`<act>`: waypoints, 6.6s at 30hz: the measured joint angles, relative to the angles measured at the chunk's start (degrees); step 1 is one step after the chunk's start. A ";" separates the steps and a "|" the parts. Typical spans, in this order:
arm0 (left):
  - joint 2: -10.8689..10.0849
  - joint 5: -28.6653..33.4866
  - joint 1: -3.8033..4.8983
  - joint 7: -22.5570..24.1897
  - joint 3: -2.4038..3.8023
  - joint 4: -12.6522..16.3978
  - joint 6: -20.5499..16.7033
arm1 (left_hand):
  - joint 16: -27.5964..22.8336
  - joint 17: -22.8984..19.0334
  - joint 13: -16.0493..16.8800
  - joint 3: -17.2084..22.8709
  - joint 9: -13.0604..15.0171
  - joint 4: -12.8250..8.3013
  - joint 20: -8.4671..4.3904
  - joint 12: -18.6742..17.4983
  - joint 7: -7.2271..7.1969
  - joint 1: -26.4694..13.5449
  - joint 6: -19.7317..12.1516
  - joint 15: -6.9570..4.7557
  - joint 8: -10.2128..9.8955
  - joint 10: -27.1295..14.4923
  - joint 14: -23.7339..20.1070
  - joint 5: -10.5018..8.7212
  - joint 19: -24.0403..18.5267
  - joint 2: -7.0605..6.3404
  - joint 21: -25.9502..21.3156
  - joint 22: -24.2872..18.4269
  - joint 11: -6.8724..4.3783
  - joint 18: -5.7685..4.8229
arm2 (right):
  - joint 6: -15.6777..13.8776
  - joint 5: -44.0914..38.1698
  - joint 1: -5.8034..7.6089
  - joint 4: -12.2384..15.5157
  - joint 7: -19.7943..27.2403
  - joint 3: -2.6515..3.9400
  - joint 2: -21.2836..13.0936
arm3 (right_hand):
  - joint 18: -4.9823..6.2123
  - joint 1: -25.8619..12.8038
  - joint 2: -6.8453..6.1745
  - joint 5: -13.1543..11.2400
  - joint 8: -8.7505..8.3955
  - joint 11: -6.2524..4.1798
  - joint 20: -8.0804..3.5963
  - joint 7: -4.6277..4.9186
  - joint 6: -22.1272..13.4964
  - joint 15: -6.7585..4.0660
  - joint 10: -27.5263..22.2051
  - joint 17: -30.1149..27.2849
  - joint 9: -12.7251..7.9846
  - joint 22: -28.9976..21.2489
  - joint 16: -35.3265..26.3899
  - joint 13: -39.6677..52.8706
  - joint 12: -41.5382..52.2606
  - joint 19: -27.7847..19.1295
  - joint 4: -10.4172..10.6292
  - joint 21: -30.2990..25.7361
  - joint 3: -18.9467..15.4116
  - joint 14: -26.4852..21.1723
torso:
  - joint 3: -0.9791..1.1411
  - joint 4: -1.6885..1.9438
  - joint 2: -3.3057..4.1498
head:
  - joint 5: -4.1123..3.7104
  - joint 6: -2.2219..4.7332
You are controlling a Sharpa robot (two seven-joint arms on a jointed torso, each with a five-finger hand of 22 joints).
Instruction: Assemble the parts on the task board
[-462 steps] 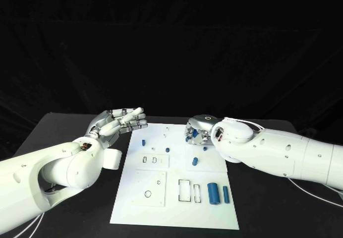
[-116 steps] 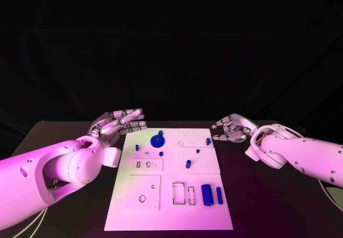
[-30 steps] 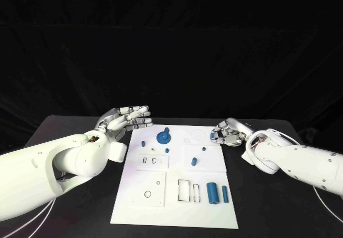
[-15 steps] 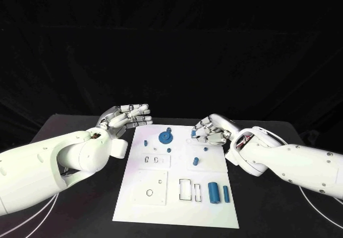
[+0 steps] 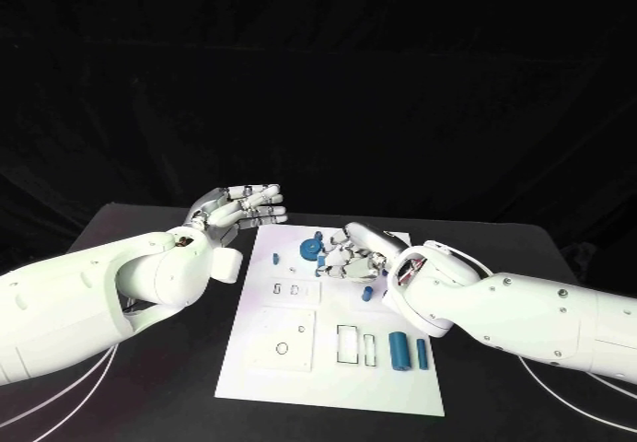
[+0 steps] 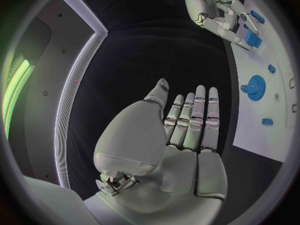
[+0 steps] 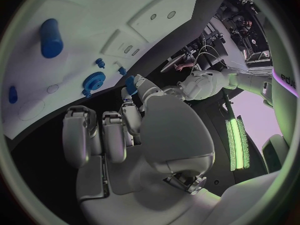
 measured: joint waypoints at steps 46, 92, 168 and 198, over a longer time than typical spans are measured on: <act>0.34 0.00 0.00 -0.15 -0.01 0.59 0.63 | 0.00 0.00 0.00 0.00 0.02 0.00 0.00 0.00 0.00 0.00 0.00 0.00 -0.01 0.00 0.00 0.00 0.00 0.00 0.00 0.00 0.00 0.00 | 2.84 -15.60 -3.68 -5.67 -10.01 -0.88 8.26 | 0.00 -1.27 -0.53 0.69 0.32 0.00 -0.07 -0.09 0.07 -0.20 -0.01 -0.02 0.05 0.02 0.22 -0.12 0.00 0.07 0.42 0.34 -0.09 0.20 | 0.02 -0.01 0.01 | 1.44 -2.14; 0.34 0.00 0.00 -0.33 -0.01 0.55 0.82 | 0.00 0.00 0.00 0.00 0.01 0.00 0.00 0.00 0.00 0.00 0.00 0.00 -0.01 0.00 0.00 0.00 0.00 0.00 0.00 0.00 0.00 0.00 | 3.80 -16.42 -3.84 -5.87 -11.20 -0.96 8.96 | 0.01 -3.14 -2.88 -0.31 -1.86 1.58 0.55 1.56 -3.82 0.23 -2.55 0.01 -0.93 -0.01 0.21 -2.48 -2.29 -0.56 0.90 -0.95 -1.21 0.20 | 0.05 -0.01 0.03 | 1.43 -2.48; 19.34 -62.38 4.87 -58.76 -2.29 -18.03 29.64 | 81.23 67.37 51.73 -15.48 20.78 13.27 -15.24 55.25 -9.11 -14.06 12.16 -13.42 17.74 25.16 26.92 0.37 30.81 -2.79 63.35 57.88 -13.50 -4.01 | 2.47 20.28 5.33 7.98 6.66 0.12 -17.99 | 3.12 1.00 -4.00 5.04 -0.45 2.19 1.25 2.44 -7.12 1.43 -14.19 -0.71 -0.38 -7.19 -8.88 -16.35 -12.28 -8.42 6.42 -18.16 -5.46 0.20 | 1.27 -1.18 -2.77 | 2.62 -4.32; 21.77 -62.92 4.50 -59.08 -3.19 -20.68 32.98 | 81.22 67.36 52.34 -14.57 21.90 13.20 -15.24 55.48 -9.11 -13.88 12.17 -13.42 18.21 25.17 26.92 0.37 30.81 -3.03 63.93 58.58 -13.50 -4.00 | 2.18 20.25 5.30 7.34 6.05 0.08 -17.05 | 3.12 0.39 -4.00 5.56 -0.22 2.20 1.25 2.35 -7.05 1.43 -14.19 -0.93 -0.34 -7.41 -8.88 -16.71 -12.50 -8.42 6.58 -18.70 -5.62 0.20 | 1.36 -1.21 -2.69 | 2.96 -5.37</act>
